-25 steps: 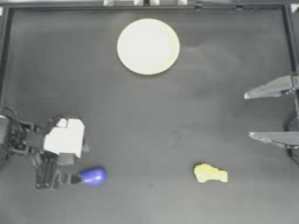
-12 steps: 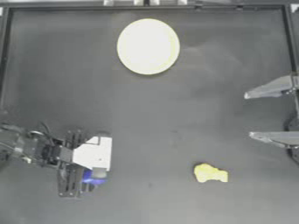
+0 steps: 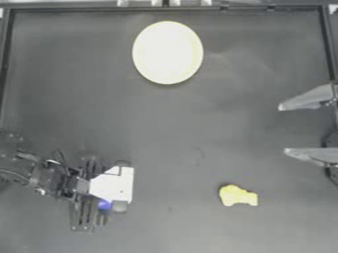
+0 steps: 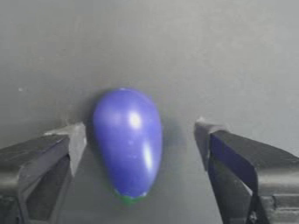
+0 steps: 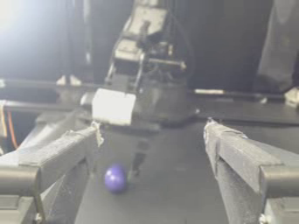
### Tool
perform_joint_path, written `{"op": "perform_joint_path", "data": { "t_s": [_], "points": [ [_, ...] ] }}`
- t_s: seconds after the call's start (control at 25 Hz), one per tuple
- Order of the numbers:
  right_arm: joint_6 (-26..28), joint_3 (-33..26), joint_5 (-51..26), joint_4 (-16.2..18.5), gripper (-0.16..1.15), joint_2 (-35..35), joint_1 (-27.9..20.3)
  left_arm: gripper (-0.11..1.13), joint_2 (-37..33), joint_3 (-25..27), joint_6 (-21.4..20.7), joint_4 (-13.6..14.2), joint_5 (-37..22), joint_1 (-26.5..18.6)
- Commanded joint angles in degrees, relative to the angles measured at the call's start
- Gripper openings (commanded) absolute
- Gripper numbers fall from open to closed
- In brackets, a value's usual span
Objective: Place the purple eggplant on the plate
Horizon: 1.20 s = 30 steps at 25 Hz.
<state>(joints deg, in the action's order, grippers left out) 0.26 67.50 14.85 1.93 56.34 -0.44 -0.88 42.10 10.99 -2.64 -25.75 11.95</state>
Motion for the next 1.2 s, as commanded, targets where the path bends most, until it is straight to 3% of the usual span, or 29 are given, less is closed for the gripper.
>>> {"op": "perform_joint_path", "data": {
  "t_s": [0.04, 0.32, 0.4, 0.52, 0.6, 0.88, 1.2],
  "points": [
    [0.18, -0.44, 0.26, -0.18, 1.00, -0.26, 0.00, 1.02, 0.00, -1.14, 0.09, 0.44, 0.18, -0.09],
    [0.18, -0.44, 0.26, -0.18, 1.00, -0.44, 0.00, 0.96, 1.23, -1.93, 0.44, 0.53, 0.18, -0.88],
    [0.18, -0.44, 0.26, -0.18, 1.00, -0.44, 0.00, 0.82, 1.41, -2.55, 0.44, 0.44, 0.18, -0.97],
    [0.18, -0.44, 0.26, -0.26, 1.00, -0.44, 0.00, 0.46, 1.76, -2.90, 0.44, 0.35, -0.44, -0.97],
    [0.18, -0.44, 0.26, -0.18, 1.00, -0.44, 0.09, 0.32, 1.85, -3.16, 0.44, 0.44, -1.85, -0.70],
    [0.18, -0.35, 0.18, -0.18, 1.00, -0.53, 0.00, 0.37, -0.44, -5.45, 0.35, 1.41, -3.52, -0.97],
    [0.26, 0.00, 0.18, -0.26, 1.00, -0.62, 0.09, 0.37, -8.79, -7.29, 0.35, 9.05, -3.08, -5.89]
  ]
}}
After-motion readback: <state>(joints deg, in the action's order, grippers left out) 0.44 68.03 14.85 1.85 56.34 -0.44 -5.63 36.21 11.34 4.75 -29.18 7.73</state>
